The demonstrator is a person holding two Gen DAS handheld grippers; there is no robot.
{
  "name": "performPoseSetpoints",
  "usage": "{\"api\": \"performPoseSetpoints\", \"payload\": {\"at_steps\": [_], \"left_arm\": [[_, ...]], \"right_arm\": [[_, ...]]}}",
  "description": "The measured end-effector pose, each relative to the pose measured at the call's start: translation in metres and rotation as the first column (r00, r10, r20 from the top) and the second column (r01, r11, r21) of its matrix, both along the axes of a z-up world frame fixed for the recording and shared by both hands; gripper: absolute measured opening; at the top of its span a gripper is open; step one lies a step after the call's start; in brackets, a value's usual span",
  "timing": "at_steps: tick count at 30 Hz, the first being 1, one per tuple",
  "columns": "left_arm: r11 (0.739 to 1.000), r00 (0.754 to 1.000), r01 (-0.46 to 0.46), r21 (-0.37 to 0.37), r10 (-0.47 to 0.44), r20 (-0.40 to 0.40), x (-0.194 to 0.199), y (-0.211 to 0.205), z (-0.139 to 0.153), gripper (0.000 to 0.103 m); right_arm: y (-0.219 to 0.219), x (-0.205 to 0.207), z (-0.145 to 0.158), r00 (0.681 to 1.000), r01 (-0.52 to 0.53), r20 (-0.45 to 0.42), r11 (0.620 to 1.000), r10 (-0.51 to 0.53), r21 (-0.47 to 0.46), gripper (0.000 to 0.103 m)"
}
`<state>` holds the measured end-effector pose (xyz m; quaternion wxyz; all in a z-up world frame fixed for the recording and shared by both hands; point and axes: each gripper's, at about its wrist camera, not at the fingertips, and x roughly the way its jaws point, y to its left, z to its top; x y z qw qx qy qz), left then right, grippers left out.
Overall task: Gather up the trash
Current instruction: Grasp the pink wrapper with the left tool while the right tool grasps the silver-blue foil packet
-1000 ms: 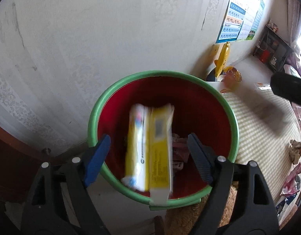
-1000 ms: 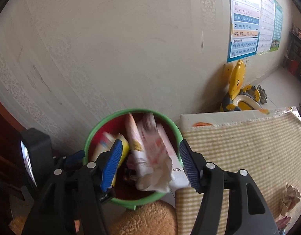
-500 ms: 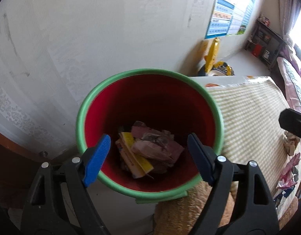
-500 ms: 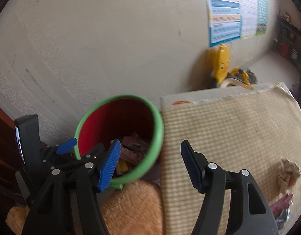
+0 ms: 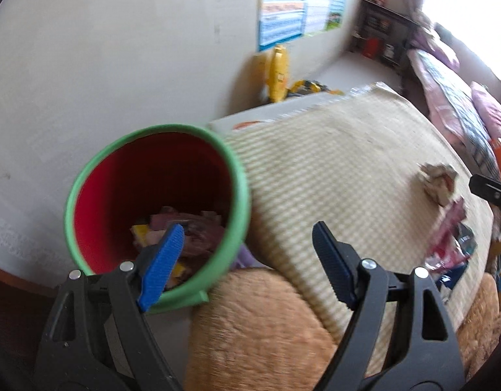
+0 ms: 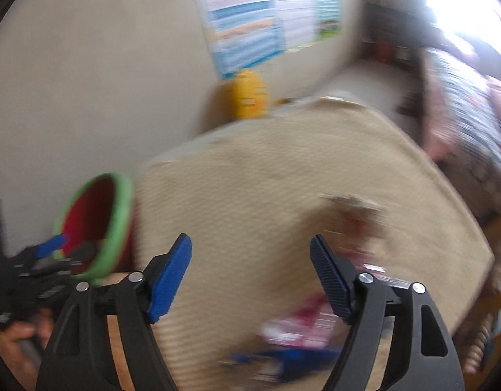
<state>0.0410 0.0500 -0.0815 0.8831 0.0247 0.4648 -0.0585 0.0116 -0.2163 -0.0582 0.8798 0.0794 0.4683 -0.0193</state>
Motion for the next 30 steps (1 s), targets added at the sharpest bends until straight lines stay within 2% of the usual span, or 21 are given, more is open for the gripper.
{"api": "performPoseSetpoints", "payload": {"at_steps": [4,8,18,27,30], "left_arm": [[0.997,0.997,0.078,0.005,-0.078,-0.018,-0.005,-0.031,-0.001,0.078],[0.99,0.99,0.138,0.011,-0.138,-0.029,-0.014,-0.06,-0.003,0.078],[0.974,0.976,0.218,0.068,-0.217,-0.02,-0.026,-0.099,0.004,0.078],[0.961,0.965,0.262,0.087,-0.259,-0.045,-0.03,-0.121,-0.001,0.078],[0.957,0.959,0.281,0.073,-0.277,-0.061,-0.029,-0.133,-0.004,0.078]], "right_arm": [[-0.057,-0.02,-0.024,0.986,0.156,-0.069,0.986,-0.151,0.061,0.073],[-0.085,-0.034,-0.038,0.973,0.221,-0.095,0.972,-0.213,0.085,0.073],[-0.105,-0.044,-0.059,0.962,0.26,-0.125,0.955,-0.243,0.14,0.073],[-0.106,-0.044,-0.066,0.962,0.26,-0.133,0.951,-0.24,0.164,0.073],[-0.111,-0.046,-0.066,0.959,0.273,-0.128,0.945,-0.253,0.178,0.073]]}}
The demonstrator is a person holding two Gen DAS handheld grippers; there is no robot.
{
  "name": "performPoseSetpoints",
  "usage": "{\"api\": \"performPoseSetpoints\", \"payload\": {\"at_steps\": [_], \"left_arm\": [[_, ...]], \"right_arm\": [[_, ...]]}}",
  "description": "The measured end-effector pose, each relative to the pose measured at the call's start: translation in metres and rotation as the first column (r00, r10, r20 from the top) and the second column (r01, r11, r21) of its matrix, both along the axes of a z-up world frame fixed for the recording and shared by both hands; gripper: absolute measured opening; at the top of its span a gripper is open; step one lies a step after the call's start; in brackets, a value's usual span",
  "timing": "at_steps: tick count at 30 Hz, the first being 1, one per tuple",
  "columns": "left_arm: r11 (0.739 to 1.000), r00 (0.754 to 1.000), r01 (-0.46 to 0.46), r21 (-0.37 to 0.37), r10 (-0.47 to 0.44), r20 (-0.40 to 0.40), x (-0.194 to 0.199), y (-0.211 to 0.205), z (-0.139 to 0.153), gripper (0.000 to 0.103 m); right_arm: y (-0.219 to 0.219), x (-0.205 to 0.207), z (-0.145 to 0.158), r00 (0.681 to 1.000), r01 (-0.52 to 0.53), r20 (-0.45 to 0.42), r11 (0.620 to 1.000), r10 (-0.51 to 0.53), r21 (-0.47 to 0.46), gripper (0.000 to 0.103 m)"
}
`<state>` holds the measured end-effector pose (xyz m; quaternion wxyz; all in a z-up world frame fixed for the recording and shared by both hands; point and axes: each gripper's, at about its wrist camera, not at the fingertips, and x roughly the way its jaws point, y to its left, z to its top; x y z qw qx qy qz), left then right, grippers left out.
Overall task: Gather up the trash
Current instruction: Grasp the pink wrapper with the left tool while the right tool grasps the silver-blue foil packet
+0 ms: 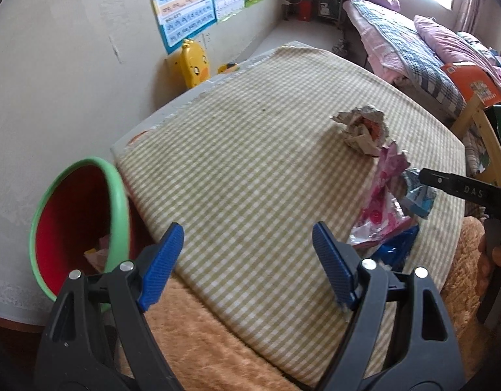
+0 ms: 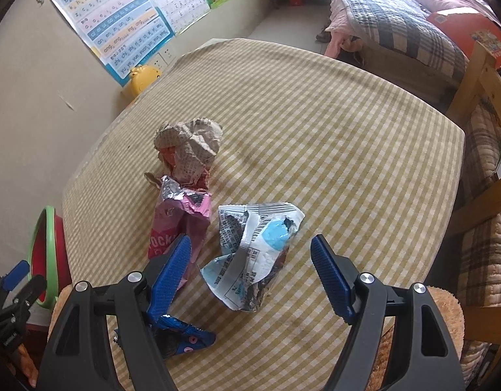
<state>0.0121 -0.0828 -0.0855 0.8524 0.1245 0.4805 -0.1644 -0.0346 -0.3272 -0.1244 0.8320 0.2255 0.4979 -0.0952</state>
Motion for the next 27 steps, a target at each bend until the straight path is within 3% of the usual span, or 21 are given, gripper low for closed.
{"api": "performPoseSetpoints", "payload": {"at_steps": [8,9,10,12,16,23,26,27], "left_arm": [[0.996,0.996,0.069,-0.054,-0.072,-0.056,0.027,-0.064,-0.005,0.078],[0.995,0.995,0.081,-0.06,-0.084,-0.059,0.027,-0.071,-0.005,0.078],[0.993,0.993,0.104,-0.057,-0.107,-0.059,0.026,-0.082,-0.006,0.078],[0.988,0.985,0.154,-0.027,-0.156,-0.068,0.02,-0.101,-0.014,0.078],[0.975,0.971,0.22,0.029,-0.216,-0.107,0.012,-0.126,-0.035,0.078],[0.961,0.95,0.261,0.086,-0.24,-0.2,0.016,-0.145,-0.069,0.077],[0.966,0.943,0.247,0.071,-0.223,-0.248,0.021,-0.145,-0.078,0.058],[0.968,0.939,0.244,0.059,-0.22,-0.264,0.022,-0.144,-0.081,0.053]], "right_arm": [[-0.001,-0.004,-0.008,1.0,-0.023,0.002,1.0,0.023,0.014,0.073],[-0.002,-0.005,-0.009,1.0,-0.029,0.006,0.999,0.029,0.018,0.067],[-0.003,-0.006,-0.009,0.999,-0.032,0.009,0.999,0.032,0.024,0.049],[-0.007,-0.007,-0.01,0.999,-0.032,0.017,0.999,0.031,0.038,0.024],[-0.018,-0.014,-0.006,0.998,-0.004,0.062,1.0,0.002,0.029,0.02],[-0.033,-0.018,-0.01,0.997,0.019,0.067,0.997,-0.024,0.074,0.022],[-0.036,-0.02,-0.012,0.997,0.025,0.066,0.995,-0.031,0.093,0.027],[-0.037,-0.02,-0.012,0.997,0.026,0.065,0.995,-0.033,0.098,0.035]]}}
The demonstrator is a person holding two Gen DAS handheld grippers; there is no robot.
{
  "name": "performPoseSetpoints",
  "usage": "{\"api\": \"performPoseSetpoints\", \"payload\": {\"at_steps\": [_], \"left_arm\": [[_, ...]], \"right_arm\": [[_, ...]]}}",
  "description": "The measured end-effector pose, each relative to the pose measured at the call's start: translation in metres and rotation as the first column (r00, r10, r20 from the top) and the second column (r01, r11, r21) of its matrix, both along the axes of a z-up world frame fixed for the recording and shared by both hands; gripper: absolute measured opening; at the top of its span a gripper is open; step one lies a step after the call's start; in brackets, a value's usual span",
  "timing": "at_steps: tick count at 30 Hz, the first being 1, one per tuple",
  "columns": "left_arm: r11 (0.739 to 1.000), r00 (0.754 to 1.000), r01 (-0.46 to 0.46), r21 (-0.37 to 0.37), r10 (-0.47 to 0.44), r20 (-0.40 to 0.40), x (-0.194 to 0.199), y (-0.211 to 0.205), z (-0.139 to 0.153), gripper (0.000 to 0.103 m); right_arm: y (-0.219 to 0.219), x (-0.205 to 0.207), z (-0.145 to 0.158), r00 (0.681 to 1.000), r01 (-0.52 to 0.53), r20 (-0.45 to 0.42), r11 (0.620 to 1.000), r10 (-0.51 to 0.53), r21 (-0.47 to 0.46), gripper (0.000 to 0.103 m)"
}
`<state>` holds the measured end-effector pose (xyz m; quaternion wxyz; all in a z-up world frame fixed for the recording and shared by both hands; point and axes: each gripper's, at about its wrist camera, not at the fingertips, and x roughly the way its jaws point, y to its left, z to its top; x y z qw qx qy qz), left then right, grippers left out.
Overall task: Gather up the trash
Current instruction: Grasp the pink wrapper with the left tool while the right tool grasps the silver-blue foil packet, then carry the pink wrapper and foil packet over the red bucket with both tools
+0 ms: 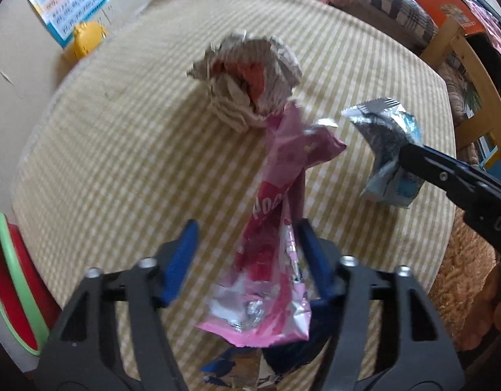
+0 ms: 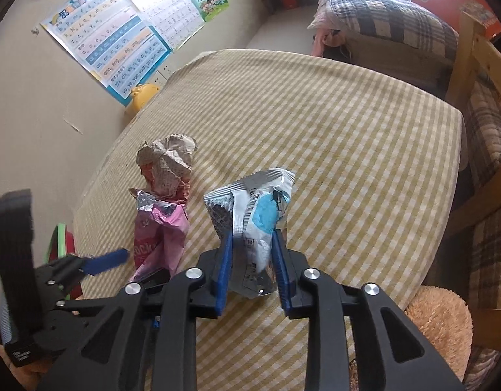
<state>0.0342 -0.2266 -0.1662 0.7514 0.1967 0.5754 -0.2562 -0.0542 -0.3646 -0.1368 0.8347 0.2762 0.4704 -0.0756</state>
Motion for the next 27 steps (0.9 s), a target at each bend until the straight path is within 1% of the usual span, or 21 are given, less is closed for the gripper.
{"api": "performPoseSetpoints", "payload": {"at_steps": [1,3,4,5,6,7,8,15,21,22,23,24,25,27], "left_arm": [[1.0,1.0,-0.007,-0.014,0.007,-0.019,0.001,0.002,-0.002,0.044],[0.999,0.999,-0.014,-0.036,0.013,-0.037,0.001,0.005,-0.002,0.033],[0.999,1.0,-0.015,-0.034,0.014,-0.026,0.0,0.006,0.0,0.031],[0.999,1.0,-0.016,-0.029,0.015,-0.007,-0.001,0.008,0.003,0.03],[0.999,1.0,-0.017,-0.031,0.017,0.006,-0.001,0.01,0.007,0.029],[0.999,1.0,-0.023,-0.043,0.024,0.013,-0.001,0.014,0.012,0.029],[0.998,0.999,-0.034,-0.057,0.035,0.02,-0.001,0.02,0.018,0.029],[0.986,0.987,-0.114,-0.12,0.126,0.097,-0.003,0.058,0.056,0.029],[0.968,0.971,-0.18,-0.174,0.203,0.126,0.001,0.071,0.075,0.029],[0.965,0.968,-0.187,-0.184,0.213,0.133,0.002,0.075,0.079,0.029],[0.963,0.965,-0.192,-0.191,0.22,0.141,0.004,0.078,0.082,0.03],[0.961,0.963,-0.195,-0.197,0.226,0.148,0.005,0.082,0.086,0.029],[0.958,0.96,-0.2,-0.204,0.233,0.156,0.005,0.085,0.089,0.029],[0.953,0.954,-0.211,-0.219,0.25,0.167,0.006,0.091,0.094,0.03]], "right_arm": [[-0.002,0.0,0.0,1.0,0.005,0.001,1.0,-0.005,0.002,0.046],[-0.004,-0.002,0.001,1.0,0.014,0.008,1.0,-0.014,-0.001,0.053],[-0.005,-0.002,0.001,1.0,0.019,0.009,1.0,-0.019,-0.002,0.053],[-0.006,-0.003,0.001,1.0,0.023,0.009,1.0,-0.023,-0.003,0.054],[-0.005,-0.002,0.001,1.0,0.027,0.007,1.0,-0.027,-0.005,0.059],[-0.005,-0.002,0.001,0.999,0.032,0.006,0.999,-0.032,-0.008,0.062],[-0.005,-0.003,0.001,0.999,0.036,0.005,0.999,-0.036,-0.011,0.063],[0.002,0.005,-0.005,0.999,0.028,-0.024,0.998,-0.029,-0.048,0.065],[0.008,0.013,-0.01,0.999,0.006,-0.046,0.995,-0.011,-0.101,0.065],[0.009,0.013,-0.01,0.999,0.002,-0.048,0.995,-0.007,-0.102,0.064],[0.01,0.013,-0.01,0.999,-0.003,-0.048,0.995,-0.002,-0.104,0.061],[0.011,0.013,-0.01,0.999,-0.011,-0.046,0.995,0.006,-0.104,0.047],[0.012,0.013,-0.009,0.999,-0.017,-0.043,0.995,0.012,-0.103,0.036],[0.016,0.013,-0.005,0.999,-0.026,-0.038,0.993,0.022,-0.113,0.029]]}}
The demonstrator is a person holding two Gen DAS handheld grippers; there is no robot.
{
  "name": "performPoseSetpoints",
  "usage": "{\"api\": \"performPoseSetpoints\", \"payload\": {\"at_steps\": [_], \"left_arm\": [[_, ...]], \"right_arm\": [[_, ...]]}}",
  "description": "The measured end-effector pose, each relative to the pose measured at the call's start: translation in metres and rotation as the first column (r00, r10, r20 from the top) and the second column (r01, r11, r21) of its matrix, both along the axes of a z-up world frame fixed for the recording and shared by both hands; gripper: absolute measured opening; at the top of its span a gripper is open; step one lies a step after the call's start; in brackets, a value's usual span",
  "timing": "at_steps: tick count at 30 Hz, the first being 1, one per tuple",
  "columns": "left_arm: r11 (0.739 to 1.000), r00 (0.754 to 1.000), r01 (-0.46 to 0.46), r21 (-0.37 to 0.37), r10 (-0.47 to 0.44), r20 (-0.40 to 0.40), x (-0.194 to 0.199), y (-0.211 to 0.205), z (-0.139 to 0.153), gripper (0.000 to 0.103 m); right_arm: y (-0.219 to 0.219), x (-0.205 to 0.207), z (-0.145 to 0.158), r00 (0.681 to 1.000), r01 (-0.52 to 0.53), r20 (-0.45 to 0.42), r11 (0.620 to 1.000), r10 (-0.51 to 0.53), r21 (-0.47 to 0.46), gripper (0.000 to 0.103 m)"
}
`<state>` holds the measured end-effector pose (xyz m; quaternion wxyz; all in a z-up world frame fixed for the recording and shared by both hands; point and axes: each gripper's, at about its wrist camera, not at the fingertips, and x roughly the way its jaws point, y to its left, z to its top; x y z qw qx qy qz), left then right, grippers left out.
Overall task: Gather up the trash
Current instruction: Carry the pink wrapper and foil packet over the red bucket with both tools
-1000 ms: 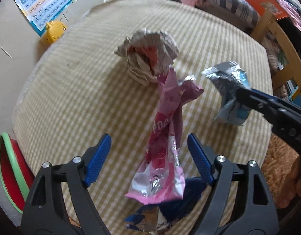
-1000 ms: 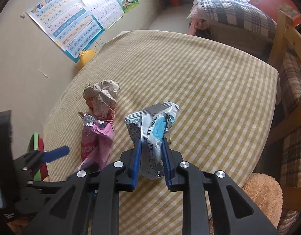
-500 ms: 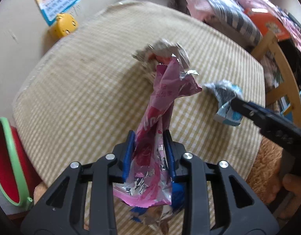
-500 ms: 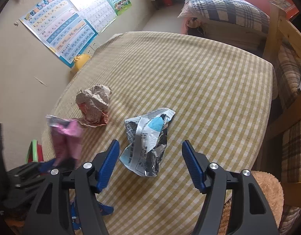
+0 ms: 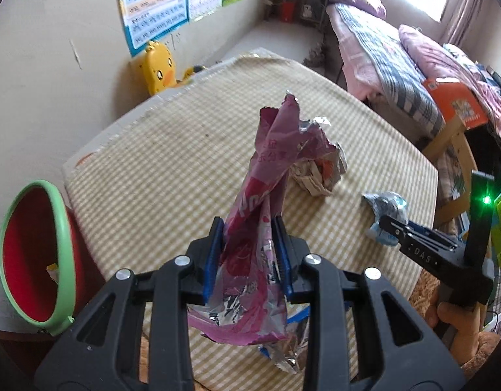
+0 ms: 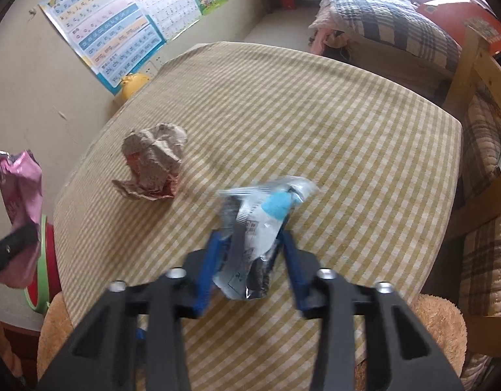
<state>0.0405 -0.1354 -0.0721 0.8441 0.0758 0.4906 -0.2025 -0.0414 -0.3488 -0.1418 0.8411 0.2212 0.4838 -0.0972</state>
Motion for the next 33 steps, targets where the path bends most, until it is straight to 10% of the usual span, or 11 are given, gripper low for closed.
{"api": "performPoseSetpoints", "payload": {"at_steps": [33], "left_arm": [[0.988,0.981,-0.144,-0.065,0.151,0.122,0.005,0.08,0.026,0.029]], "right_arm": [[0.103,0.023,0.114,0.951,-0.229,0.187,0.966,0.248,-0.117,0.031]]}}
